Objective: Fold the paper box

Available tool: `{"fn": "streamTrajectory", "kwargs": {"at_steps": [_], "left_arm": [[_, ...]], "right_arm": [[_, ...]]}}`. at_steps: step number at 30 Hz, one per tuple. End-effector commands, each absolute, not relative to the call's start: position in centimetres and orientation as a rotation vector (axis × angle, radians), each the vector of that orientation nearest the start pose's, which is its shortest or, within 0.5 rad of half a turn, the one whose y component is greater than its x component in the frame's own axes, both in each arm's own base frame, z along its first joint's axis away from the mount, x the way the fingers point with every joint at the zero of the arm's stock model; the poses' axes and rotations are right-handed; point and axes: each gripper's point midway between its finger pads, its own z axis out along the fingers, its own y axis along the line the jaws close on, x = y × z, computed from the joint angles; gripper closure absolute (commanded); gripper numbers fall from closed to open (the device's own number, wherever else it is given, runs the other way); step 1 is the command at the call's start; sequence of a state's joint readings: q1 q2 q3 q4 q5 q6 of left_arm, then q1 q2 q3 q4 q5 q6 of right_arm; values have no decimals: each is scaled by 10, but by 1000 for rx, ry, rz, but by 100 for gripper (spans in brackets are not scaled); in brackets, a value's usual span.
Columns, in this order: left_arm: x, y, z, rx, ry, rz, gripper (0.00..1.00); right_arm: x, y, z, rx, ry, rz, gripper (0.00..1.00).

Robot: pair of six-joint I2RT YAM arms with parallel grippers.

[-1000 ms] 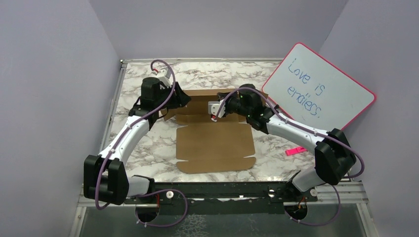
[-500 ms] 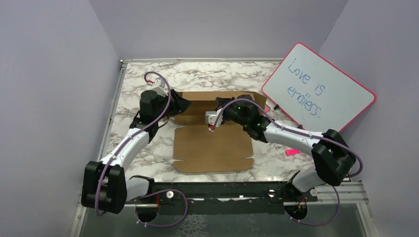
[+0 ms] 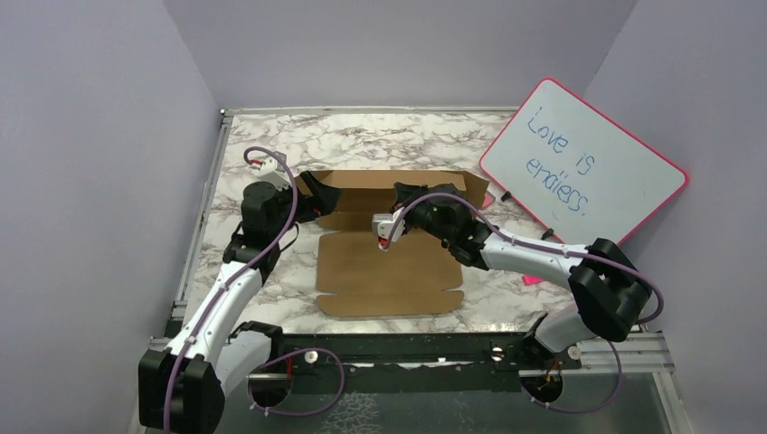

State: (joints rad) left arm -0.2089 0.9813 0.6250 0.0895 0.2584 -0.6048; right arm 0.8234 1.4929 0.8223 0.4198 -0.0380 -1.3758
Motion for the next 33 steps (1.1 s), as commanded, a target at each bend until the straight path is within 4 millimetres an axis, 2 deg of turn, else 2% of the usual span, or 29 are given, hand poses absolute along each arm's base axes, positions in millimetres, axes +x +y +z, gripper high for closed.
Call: {"fn": "streamTrajectory", "kwargs": {"at_steps": [1, 7, 12, 14, 18, 25, 30, 33], "left_arm": [[315, -107, 189, -303, 1916, -675, 9], [315, -86, 178, -460, 1884, -706, 9], [327, -60, 184, -494, 1888, -571, 11], [331, -46, 188, -454, 1915, -451, 11], [338, -30, 190, -335, 1991, -310, 10], [349, -31, 192, -15, 2056, -212, 11], [359, -39, 193, 129, 2050, -218, 17], [366, -43, 192, 226, 2056, -216, 26]], "right_arm": [[331, 311, 157, -1764, 895, -331, 99], [333, 309, 154, -1775, 897, -358, 99], [332, 311, 161, -1770, 893, -351, 99], [332, 311, 161, -1772, 890, -348, 99], [333, 312, 162, -1768, 892, -346, 99], [333, 312, 165, -1766, 895, -344, 99], [333, 312, 165, -1768, 899, -340, 99], [332, 312, 166, -1772, 901, -339, 99]]}}
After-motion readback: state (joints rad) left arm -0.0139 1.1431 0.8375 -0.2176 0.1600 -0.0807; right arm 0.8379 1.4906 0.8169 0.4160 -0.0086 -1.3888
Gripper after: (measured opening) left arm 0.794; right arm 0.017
